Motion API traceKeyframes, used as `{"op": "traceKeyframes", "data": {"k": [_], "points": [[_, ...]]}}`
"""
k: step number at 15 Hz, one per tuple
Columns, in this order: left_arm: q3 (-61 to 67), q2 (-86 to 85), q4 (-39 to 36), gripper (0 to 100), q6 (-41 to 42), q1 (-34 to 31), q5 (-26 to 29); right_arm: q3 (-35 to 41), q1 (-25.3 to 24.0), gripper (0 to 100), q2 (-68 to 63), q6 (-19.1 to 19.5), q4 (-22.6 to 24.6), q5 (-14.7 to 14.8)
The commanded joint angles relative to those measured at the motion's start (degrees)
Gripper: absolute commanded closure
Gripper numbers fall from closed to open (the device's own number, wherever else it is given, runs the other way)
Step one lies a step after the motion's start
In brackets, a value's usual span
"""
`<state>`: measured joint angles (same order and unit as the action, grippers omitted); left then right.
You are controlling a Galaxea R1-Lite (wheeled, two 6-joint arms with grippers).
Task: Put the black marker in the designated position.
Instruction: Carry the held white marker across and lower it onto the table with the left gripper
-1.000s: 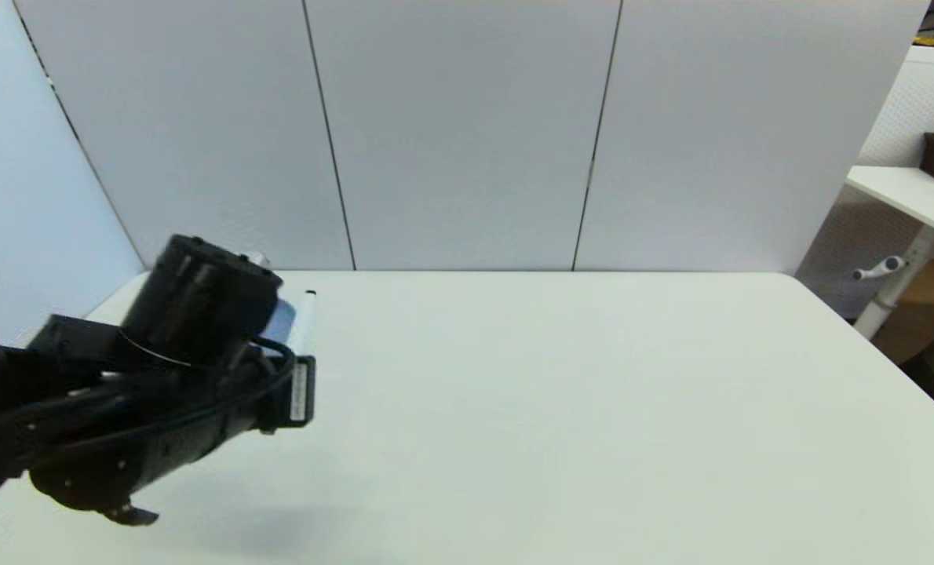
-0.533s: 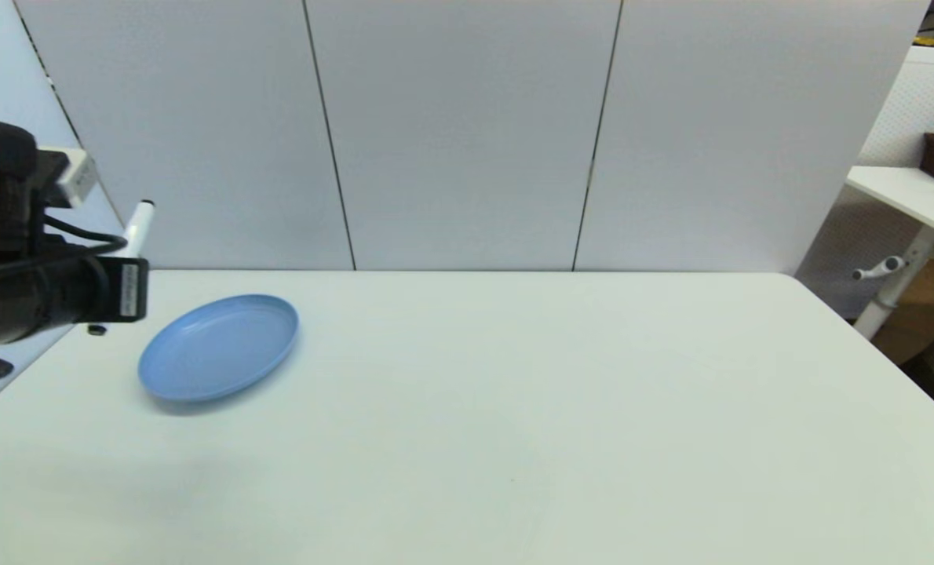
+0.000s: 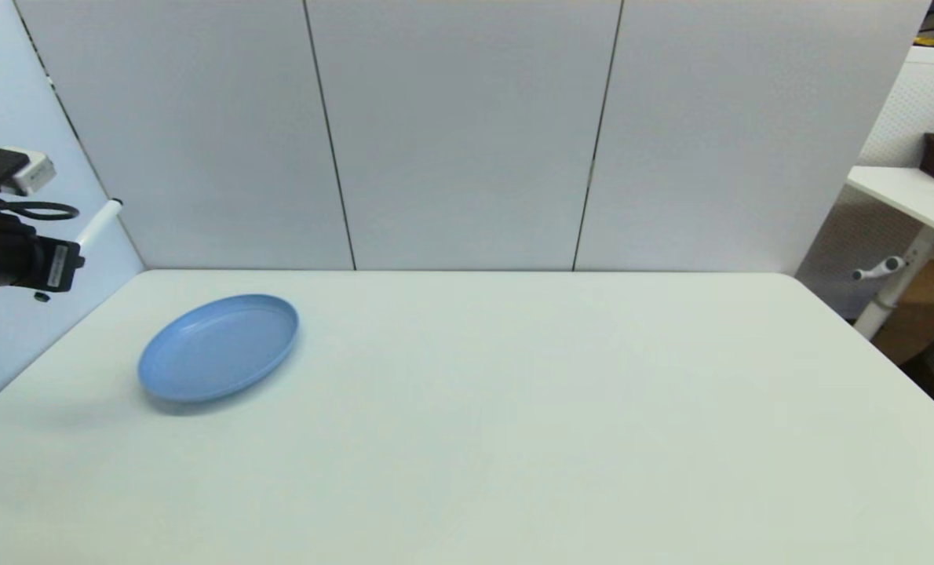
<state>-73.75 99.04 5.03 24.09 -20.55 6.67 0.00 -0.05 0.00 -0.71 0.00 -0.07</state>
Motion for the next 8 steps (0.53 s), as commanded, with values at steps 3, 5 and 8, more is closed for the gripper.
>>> {"op": "traceKeyframes", "data": {"k": [3, 5, 8], "points": [[-2.4, 12.6, 0.0, 100, -0.7, -2.0, 1.0, 0.0, 0.0, 0, 0.0, 0.0, 0.0, 0.0], [-2.6, 14.6, 0.0, 100, -2.7, -2.0, 0.8, 0.0, 0.0, 0, -0.1, 0.0, 0.0, 0.0], [-2.6, 15.3, 0.4, 100, -3.3, -2.0, 0.2, 0.0, 0.0, 0, 0.0, 0.0, 0.0, 0.0]]}}
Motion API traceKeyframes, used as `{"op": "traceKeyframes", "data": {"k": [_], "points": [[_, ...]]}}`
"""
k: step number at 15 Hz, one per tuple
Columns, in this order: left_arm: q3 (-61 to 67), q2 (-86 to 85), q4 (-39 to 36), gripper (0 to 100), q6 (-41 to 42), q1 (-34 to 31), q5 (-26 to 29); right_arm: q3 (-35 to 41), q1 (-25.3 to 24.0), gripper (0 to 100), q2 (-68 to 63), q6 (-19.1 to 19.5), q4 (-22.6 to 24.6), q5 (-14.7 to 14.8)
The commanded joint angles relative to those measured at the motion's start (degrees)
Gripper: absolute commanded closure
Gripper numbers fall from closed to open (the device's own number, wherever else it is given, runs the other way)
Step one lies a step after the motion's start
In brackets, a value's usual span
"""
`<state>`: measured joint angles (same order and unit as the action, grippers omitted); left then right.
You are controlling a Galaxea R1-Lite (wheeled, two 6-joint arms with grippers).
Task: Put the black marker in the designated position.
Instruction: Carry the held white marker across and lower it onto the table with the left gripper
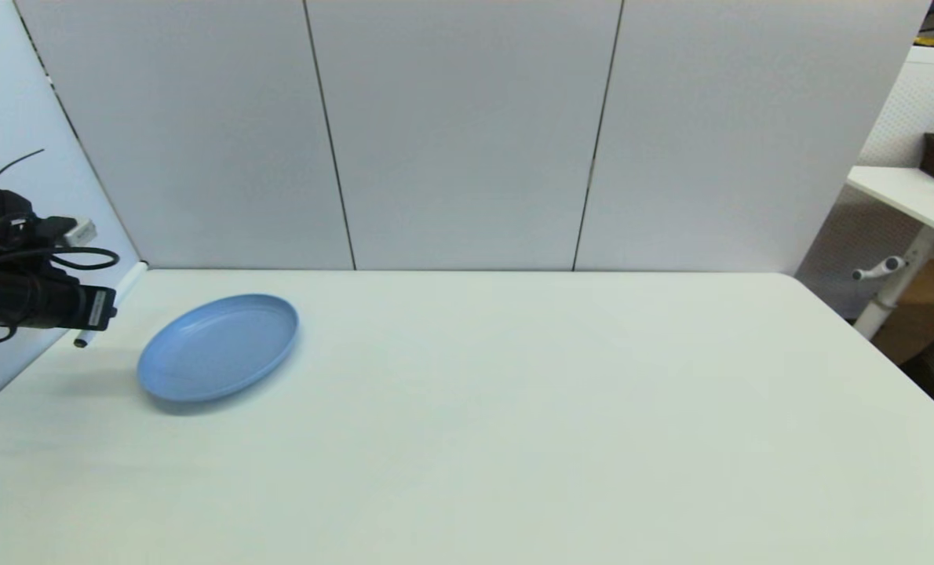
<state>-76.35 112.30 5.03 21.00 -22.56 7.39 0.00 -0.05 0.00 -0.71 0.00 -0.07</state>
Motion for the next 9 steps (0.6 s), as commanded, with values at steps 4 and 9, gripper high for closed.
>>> {"op": "traceKeyframes", "data": {"k": [4, 9], "points": [[0.1, 2.1, 1.5, 100, -3.3, 0.1, -1.6, 0.0, 0.0, 0, 0.0, 0.0, 0.0, 0.0], [0.2, 1.5, 1.7, 0, -3.3, 0.1, -1.5, 0.0, 0.0, 0, 0.0, 0.0, 0.1, 0.0]]}}
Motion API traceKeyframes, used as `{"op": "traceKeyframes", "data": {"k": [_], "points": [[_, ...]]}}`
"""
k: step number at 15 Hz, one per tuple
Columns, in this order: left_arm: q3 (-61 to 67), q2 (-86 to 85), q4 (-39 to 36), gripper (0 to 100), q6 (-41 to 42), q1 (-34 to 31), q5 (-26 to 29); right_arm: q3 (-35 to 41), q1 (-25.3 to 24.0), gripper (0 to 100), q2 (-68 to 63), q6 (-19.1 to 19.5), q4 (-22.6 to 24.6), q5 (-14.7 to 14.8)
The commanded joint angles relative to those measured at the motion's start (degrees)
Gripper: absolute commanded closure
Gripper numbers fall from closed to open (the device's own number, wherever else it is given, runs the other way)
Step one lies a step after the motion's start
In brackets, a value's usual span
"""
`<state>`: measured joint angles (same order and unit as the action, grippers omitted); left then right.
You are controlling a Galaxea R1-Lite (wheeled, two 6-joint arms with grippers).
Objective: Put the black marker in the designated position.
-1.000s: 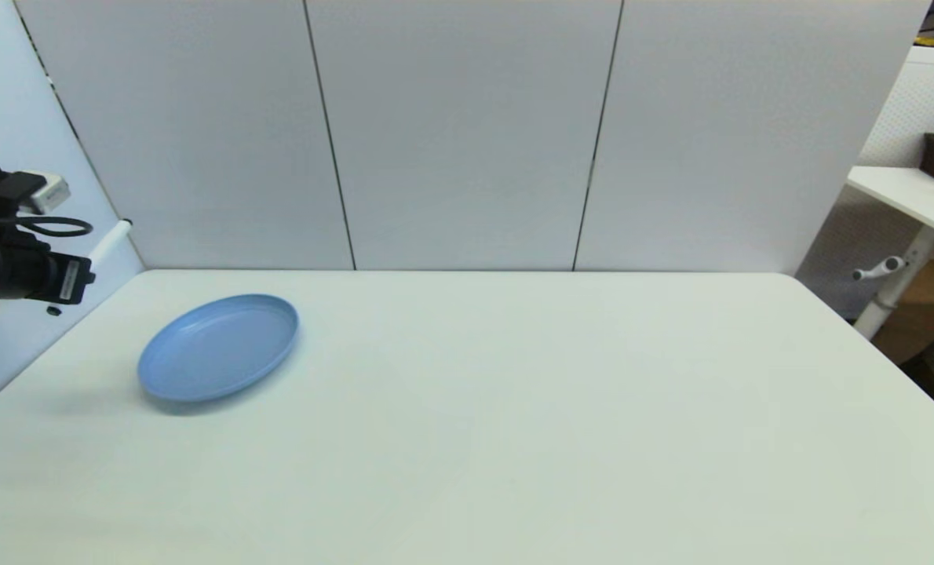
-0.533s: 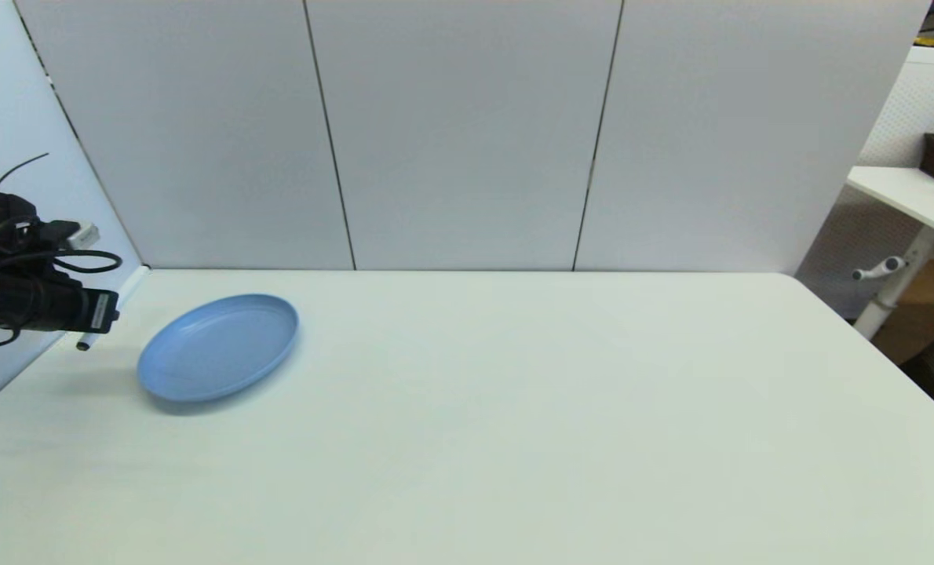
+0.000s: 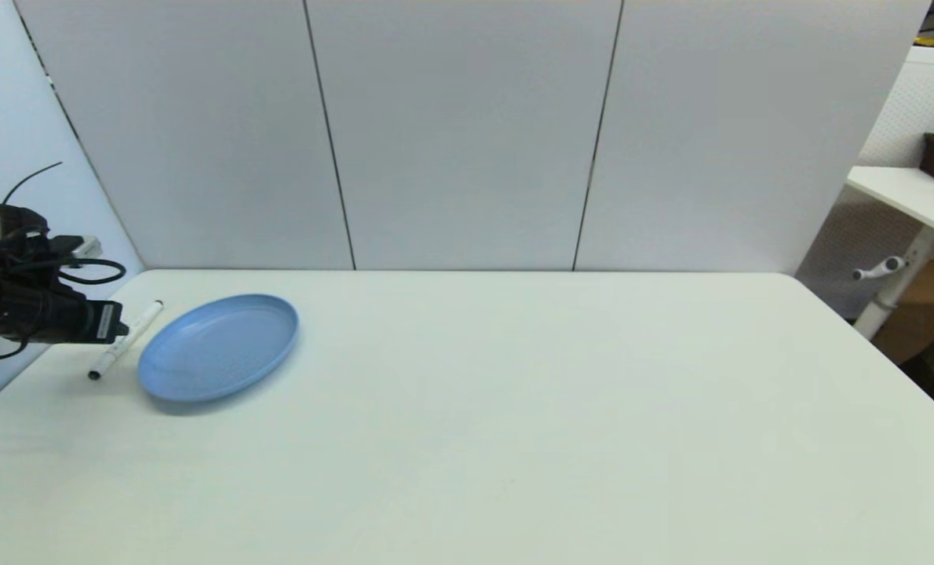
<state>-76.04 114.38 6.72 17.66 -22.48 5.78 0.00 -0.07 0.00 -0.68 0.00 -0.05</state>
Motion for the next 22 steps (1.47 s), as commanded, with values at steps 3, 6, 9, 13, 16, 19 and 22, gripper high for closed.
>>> {"op": "traceKeyframes", "data": {"k": [3, 6, 9, 13, 16, 19, 22], "points": [[-1.6, -5.2, 0.5, 0, 0.0, 0.2, 0.1, 0.0, 0.0, 0, 0.0, 0.0, 0.0, 0.0], [-8.6, -19.9, 14.1, 0, -5.4, 2.4, 0.2, 0.0, 0.0, 0, 0.0, 0.0, 0.0, 0.0], [-7.4, -41.0, 21.3, 0, -9.4, 9.0, -2.9, 0.0, 0.0, 0, -0.1, 0.0, 0.0, 0.0], [23.0, -70.4, 20.0, 0, -8.6, 16.8, -3.2, 0.0, 0.0, 0, 0.0, 0.0, 0.0, 0.0], [52.0, -87.1, 0.7, 0, -5.3, 16.7, -3.8, 0.0, 0.0, 0, 0.0, 0.0, 0.0, 0.0], [65.0, -96.7, -5.7, 0, -5.6, 16.9, -3.8, 0.0, 0.0, 0, -0.1, 0.0, 0.0, 0.0], [68.5, -102.2, -2.8, 0, -6.8, 23.6, -5.4, 0.0, 0.0, 0, 0.0, 0.0, 0.0, 0.0]]}}
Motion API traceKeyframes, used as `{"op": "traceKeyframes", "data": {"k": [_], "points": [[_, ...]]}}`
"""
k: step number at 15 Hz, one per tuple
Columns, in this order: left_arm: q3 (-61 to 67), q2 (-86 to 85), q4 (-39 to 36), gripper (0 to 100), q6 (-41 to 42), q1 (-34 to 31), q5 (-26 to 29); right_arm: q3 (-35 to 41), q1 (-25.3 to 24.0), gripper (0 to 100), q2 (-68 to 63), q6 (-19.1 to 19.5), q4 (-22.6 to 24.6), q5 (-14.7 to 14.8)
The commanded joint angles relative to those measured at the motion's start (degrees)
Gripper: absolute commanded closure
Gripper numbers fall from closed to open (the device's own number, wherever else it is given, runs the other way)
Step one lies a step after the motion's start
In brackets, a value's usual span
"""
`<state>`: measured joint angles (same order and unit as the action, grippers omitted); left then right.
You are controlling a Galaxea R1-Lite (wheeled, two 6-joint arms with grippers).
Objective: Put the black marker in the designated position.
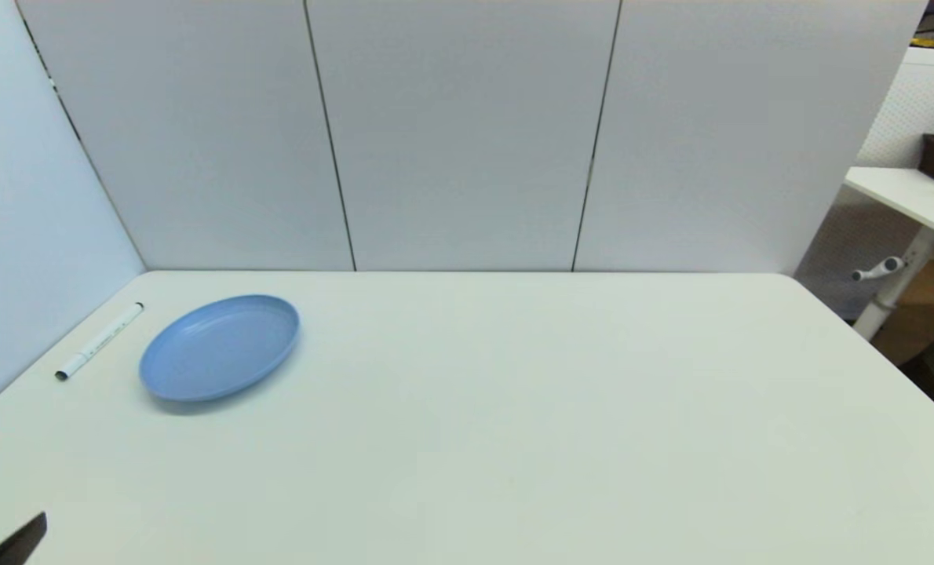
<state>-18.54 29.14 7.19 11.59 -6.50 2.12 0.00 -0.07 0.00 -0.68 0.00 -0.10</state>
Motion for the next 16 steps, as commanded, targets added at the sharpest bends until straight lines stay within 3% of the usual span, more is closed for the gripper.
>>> {"op": "traceKeyframes", "data": {"k": [1, 5, 10, 16], "points": [[12.0, -18.0, -3.1, 0, -0.6, 7.6, -2.7, 0.0, 0.0, 0, 0.0, 0.0, 0.0, 0.0], [17.0, -29.2, -3.3, 0, -2.8, 6.9, 0.7, 0.0, 0.0, 0, 0.0, 0.0, 0.0, 0.0], [18.5, -29.2, -7.1, 0, -9.8, 6.9, -1.2, 0.0, 0.0, 0, 0.0, 0.0, 0.1, 0.0], [18.5, -29.2, -7.1, 0, -10.0, 6.9, -1.7, 0.0, 0.0, 0, 0.0, 0.0, 0.0, 0.0]]}}
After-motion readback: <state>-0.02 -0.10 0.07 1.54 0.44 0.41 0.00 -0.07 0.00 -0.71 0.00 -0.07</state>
